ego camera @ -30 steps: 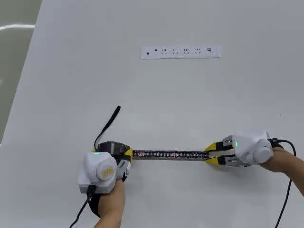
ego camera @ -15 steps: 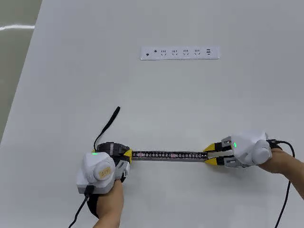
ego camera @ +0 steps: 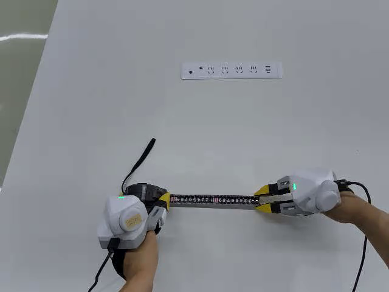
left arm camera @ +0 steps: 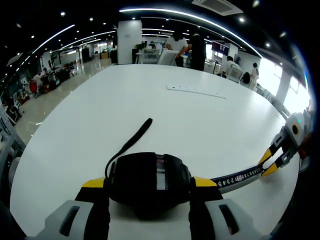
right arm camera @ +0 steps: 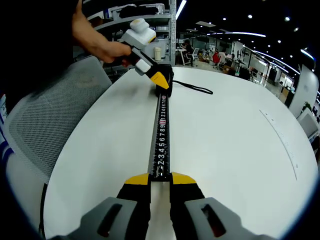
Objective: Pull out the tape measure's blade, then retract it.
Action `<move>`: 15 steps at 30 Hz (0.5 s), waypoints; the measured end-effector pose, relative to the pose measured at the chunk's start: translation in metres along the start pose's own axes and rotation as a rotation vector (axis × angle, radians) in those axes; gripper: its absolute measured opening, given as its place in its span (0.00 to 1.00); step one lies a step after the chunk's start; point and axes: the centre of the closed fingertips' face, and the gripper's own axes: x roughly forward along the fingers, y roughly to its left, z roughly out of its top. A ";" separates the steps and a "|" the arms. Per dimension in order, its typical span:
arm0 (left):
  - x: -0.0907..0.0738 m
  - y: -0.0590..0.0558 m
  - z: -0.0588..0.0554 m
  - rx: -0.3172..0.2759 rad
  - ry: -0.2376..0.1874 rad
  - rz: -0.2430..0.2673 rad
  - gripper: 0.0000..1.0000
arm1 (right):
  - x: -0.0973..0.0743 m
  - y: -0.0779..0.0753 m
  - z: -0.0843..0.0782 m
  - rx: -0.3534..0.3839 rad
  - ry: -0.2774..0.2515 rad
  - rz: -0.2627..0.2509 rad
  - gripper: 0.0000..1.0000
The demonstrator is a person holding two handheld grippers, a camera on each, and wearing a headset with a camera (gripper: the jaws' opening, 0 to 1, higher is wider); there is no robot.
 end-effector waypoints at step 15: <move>0.000 0.000 0.000 -0.003 -0.003 -0.006 0.61 | 0.007 0.001 0.010 0.006 -0.016 0.003 0.12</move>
